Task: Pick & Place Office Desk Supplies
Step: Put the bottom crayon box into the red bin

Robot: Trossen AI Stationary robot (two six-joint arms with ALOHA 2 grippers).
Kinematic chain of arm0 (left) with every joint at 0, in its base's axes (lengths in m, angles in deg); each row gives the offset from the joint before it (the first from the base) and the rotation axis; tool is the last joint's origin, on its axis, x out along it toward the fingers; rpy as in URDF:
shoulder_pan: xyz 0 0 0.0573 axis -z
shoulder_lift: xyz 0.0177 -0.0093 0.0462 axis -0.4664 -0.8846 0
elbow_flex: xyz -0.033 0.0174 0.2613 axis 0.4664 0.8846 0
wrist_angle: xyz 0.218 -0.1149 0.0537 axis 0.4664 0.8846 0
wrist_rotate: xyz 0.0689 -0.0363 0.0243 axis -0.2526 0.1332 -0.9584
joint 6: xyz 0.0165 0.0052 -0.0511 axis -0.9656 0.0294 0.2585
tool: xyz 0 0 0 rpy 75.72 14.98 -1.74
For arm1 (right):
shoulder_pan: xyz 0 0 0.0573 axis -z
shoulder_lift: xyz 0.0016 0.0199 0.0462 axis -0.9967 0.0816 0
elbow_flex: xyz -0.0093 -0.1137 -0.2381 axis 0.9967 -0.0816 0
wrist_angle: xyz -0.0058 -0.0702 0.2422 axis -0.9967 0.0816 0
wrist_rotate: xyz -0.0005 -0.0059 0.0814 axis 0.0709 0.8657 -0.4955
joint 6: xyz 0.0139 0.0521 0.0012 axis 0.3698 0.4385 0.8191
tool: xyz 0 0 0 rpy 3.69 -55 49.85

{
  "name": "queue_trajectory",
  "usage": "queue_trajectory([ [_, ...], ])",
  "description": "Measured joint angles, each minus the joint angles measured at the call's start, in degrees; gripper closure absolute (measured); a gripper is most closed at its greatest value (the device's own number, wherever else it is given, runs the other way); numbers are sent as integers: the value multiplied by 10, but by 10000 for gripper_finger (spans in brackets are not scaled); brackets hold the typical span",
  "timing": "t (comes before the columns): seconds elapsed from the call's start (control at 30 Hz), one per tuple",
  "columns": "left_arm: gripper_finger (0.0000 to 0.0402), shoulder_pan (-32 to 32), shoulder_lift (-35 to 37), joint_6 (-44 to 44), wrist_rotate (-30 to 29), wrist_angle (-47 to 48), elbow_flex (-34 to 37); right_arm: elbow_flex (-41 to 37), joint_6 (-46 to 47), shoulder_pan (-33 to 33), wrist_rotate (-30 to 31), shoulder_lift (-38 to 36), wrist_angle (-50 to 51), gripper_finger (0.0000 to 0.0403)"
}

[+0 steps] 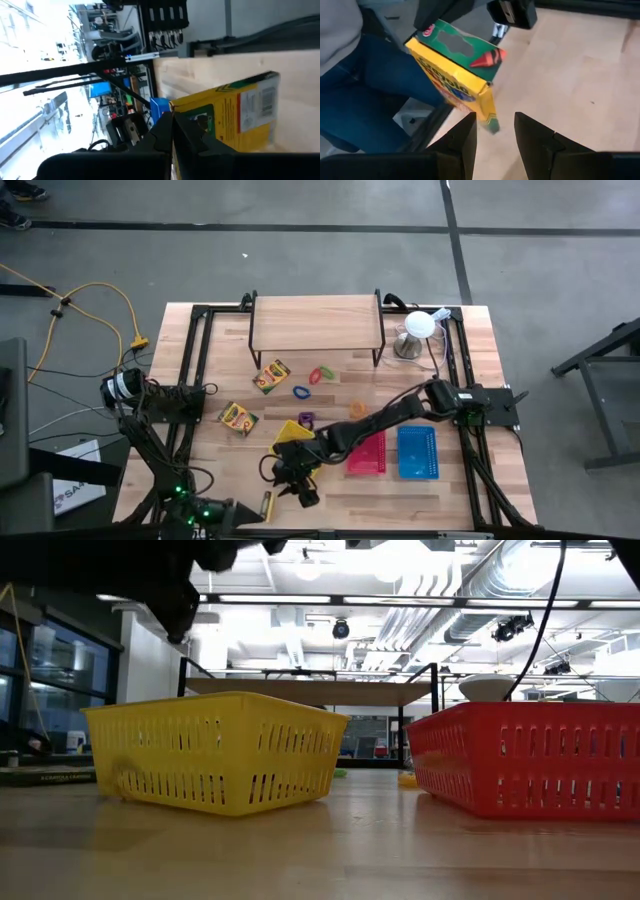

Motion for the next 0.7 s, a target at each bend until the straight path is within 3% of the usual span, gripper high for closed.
queue_trajectory([
  [0.37,401,-13,0,-20,1,-16,0,0,-23,-3,-3,0,-22,282],
  [0.7,401,-17,0,-37,1,-21,0,0,-31,-3,-48,0,-37,282],
])
